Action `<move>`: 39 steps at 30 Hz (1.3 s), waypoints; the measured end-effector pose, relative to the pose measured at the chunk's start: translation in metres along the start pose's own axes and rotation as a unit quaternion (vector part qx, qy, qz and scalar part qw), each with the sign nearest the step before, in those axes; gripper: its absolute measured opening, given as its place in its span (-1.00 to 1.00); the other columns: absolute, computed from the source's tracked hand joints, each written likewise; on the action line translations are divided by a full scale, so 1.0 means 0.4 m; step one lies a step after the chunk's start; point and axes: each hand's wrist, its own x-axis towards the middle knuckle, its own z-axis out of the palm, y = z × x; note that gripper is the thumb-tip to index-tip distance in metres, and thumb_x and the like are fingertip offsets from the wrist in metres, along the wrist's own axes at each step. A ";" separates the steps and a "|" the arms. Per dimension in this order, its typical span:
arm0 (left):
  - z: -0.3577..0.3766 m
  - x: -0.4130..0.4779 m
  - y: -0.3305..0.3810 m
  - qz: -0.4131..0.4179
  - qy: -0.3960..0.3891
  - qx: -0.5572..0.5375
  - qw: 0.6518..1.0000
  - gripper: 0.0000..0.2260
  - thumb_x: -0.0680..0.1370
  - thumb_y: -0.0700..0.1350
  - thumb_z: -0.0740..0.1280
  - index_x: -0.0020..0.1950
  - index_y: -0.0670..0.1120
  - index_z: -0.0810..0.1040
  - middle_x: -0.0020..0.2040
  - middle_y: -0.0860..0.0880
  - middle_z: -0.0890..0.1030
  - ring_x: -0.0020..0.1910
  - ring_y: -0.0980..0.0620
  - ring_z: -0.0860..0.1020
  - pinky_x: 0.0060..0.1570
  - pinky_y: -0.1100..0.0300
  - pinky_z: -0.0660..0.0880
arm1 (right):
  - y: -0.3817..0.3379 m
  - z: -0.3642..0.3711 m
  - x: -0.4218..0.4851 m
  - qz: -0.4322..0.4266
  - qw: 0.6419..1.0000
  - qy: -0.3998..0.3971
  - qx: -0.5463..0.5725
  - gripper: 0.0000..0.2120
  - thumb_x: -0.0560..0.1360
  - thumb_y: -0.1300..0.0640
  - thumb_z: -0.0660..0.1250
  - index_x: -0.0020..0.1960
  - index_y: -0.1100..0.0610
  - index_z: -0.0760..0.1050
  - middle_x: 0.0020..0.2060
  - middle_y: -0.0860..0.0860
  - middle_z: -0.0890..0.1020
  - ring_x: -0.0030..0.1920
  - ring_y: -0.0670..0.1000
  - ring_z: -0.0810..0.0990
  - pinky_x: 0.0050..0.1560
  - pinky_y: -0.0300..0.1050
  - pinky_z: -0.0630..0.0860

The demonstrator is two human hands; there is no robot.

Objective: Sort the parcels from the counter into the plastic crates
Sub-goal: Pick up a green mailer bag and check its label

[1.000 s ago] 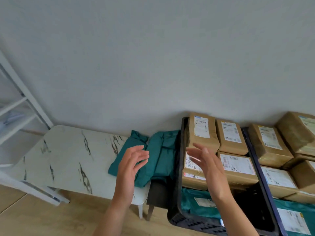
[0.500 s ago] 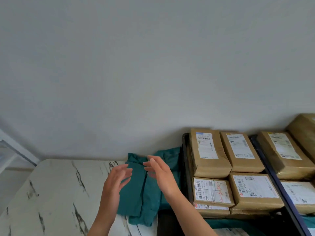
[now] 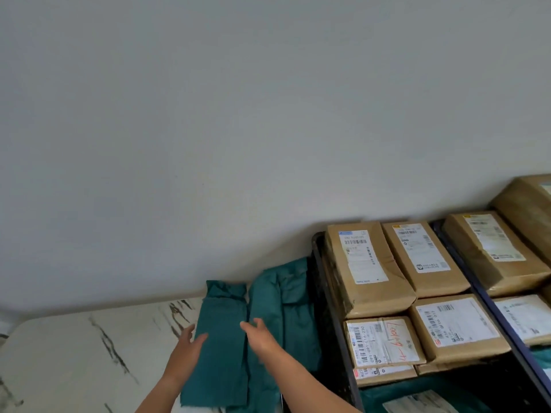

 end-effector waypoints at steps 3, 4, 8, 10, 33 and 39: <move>-0.012 0.066 -0.062 -0.048 -0.064 -0.026 0.996 -0.36 0.59 0.06 0.40 0.62 -0.06 0.29 0.31 -0.08 0.60 0.12 -0.13 0.63 0.03 0.03 0.55 | 0.053 0.032 0.034 -0.001 1.000 0.019 -0.023 -0.31 0.71 -0.12 0.18 0.71 0.06 -0.03 0.63 0.06 0.26 0.57 0.10 0.33 0.51 -0.04 0.33; -0.014 0.084 -0.084 -0.048 -0.086 -0.031 0.995 -0.35 0.49 0.10 0.42 0.56 -0.05 0.39 0.24 -0.05 0.66 0.10 -0.11 0.67 0.07 0.00 0.59 | 0.067 0.048 0.046 -0.001 0.999 0.029 -0.026 -0.31 0.70 -0.11 0.20 0.71 0.06 -0.02 0.63 0.07 0.27 0.57 0.10 0.33 0.51 -0.06 0.32; -0.032 0.197 -0.209 -0.044 -0.090 0.007 0.995 -0.38 0.35 0.16 0.39 0.40 0.02 0.51 0.16 -0.04 0.67 0.09 -0.11 0.66 0.18 -0.07 0.61 | 0.100 0.132 0.056 0.013 0.997 0.070 -0.044 -0.34 0.70 -0.04 0.25 0.68 0.13 0.07 0.59 0.09 0.34 0.53 0.11 0.39 0.45 -0.14 0.34; -0.050 0.236 -0.249 -0.055 -0.094 0.023 0.994 -0.35 0.30 0.22 0.41 0.34 0.00 0.54 0.16 -0.07 0.66 0.09 -0.12 0.65 0.17 -0.05 0.62 | 0.117 0.178 0.054 0.021 0.994 0.089 -0.064 -0.38 0.69 0.00 0.26 0.65 0.15 0.13 0.55 0.09 0.40 0.49 0.11 0.43 0.38 -0.18 0.36; -0.261 0.116 -0.288 0.103 0.098 0.282 0.949 -0.82 0.72 -0.13 0.23 -0.07 -0.10 0.49 -0.12 -0.04 0.49 -0.24 -0.04 0.49 -0.23 0.12 0.41 | 0.164 0.267 0.007 0.023 0.964 0.145 -0.220 -0.63 0.70 0.07 0.19 0.49 0.09 0.41 0.26 0.07 0.57 -0.09 -0.01 0.59 -0.18 -0.19 0.50; -0.270 0.062 -0.222 0.169 0.089 0.268 0.944 -0.83 0.71 -0.18 0.20 -0.08 -0.09 0.42 -0.17 -0.03 0.47 -0.28 0.03 0.45 -0.28 0.12 0.40 | 0.167 0.237 -0.038 0.016 0.965 0.127 -0.227 -0.71 0.69 0.05 0.21 0.33 0.10 0.54 0.24 0.09 0.63 0.06 0.03 0.55 0.07 -0.13 0.48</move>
